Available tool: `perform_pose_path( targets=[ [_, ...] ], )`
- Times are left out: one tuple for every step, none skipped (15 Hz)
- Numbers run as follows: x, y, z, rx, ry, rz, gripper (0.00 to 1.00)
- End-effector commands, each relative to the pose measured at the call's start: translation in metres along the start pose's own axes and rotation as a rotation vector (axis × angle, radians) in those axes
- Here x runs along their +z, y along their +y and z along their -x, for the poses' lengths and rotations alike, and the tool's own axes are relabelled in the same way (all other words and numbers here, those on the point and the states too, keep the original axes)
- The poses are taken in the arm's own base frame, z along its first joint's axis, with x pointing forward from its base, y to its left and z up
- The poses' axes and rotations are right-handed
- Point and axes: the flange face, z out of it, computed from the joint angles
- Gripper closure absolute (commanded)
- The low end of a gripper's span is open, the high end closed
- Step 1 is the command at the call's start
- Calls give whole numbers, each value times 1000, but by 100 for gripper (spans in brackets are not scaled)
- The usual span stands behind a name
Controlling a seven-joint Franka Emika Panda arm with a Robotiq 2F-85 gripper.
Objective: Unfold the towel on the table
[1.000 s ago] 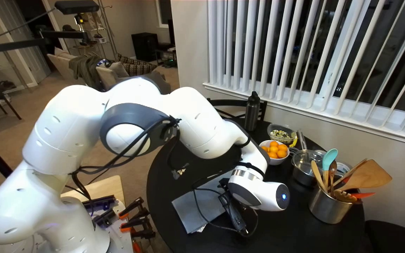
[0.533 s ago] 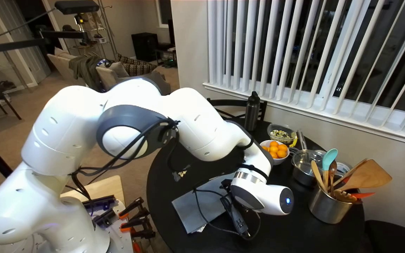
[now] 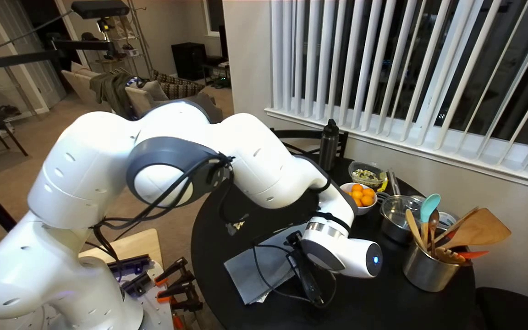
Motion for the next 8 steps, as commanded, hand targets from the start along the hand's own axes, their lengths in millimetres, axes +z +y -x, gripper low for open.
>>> perform_pose_path(
  targets=[
    [-11,-5,4,1,13,-17,66],
    [-12,-4,4,2,14,-15,72],
    [-12,-4,4,3,15,-14,80],
    [-11,-4,4,6,15,-11,85],
    [-11,-4,4,6,16,-9,91],
    [-11,-5,3,10,19,-3,96],
    [-13,-8,3,13,24,1,98],
    [-16,-12,2,23,35,19,100]
  ],
)
